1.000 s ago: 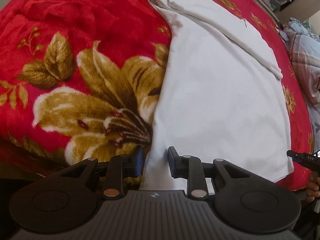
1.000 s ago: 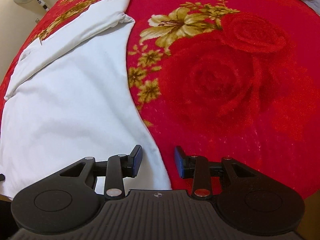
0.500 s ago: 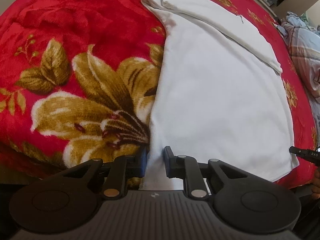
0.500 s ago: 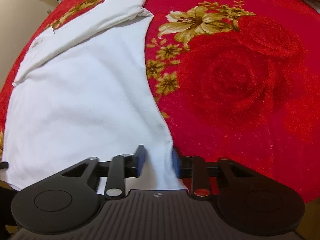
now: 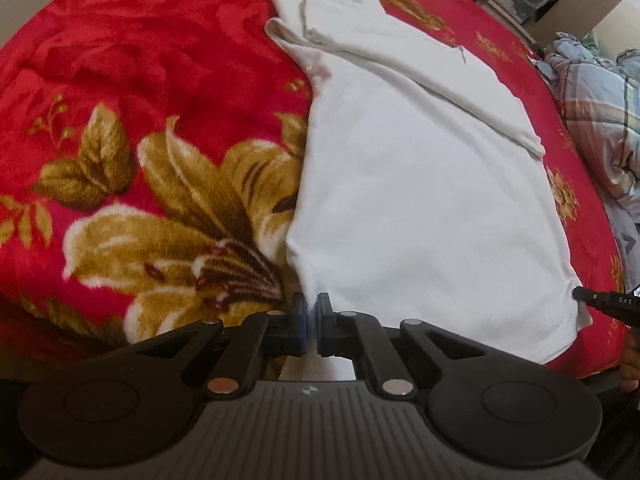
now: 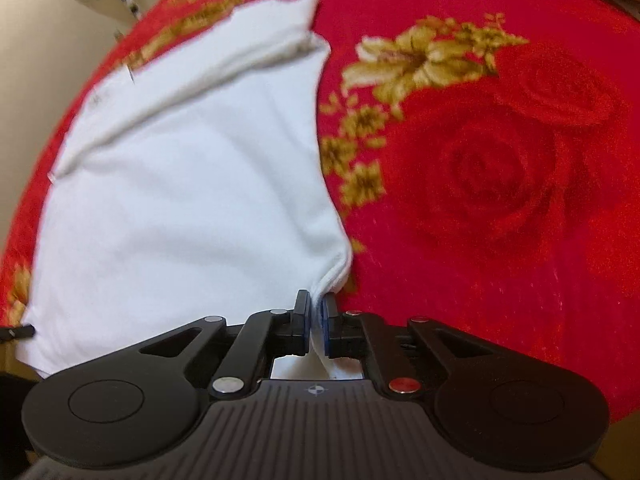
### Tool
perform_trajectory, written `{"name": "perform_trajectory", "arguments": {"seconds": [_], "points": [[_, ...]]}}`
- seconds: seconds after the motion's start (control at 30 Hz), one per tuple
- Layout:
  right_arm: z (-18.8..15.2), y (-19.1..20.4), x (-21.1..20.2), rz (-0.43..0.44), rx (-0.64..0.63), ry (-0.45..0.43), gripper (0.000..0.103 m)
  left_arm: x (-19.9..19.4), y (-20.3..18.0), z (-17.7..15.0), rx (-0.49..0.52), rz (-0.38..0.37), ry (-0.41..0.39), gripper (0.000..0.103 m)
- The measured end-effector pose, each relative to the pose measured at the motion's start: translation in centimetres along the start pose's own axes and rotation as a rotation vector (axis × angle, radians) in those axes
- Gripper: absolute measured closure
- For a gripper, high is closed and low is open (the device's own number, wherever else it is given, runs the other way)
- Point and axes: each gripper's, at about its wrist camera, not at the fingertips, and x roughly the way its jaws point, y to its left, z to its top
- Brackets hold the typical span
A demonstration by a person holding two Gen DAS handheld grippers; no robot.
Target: Fold small clothes
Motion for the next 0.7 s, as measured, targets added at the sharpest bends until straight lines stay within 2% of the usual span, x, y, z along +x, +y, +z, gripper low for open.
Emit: {"name": "perform_trajectory", "arguments": {"seconds": [0.07,0.17,0.47,0.7], "points": [[0.1,-0.2,0.1,-0.008,0.015,0.006,0.098,0.5,0.2,-0.1,-0.02,0.005,0.035,0.096],[-0.4,-0.4,1.6,-0.059,0.007,0.077,0.095,0.8,0.4,-0.2,-0.025,0.01,0.053,0.096],[-0.6,0.0,1.5,-0.064,-0.004,0.062,0.094,1.0,0.4,-0.1,-0.015,0.014,0.054,0.096],[-0.7,0.3,1.4,-0.069,-0.025,0.054,0.096,1.1,0.4,0.1,-0.013,0.017,0.048,0.096]]}}
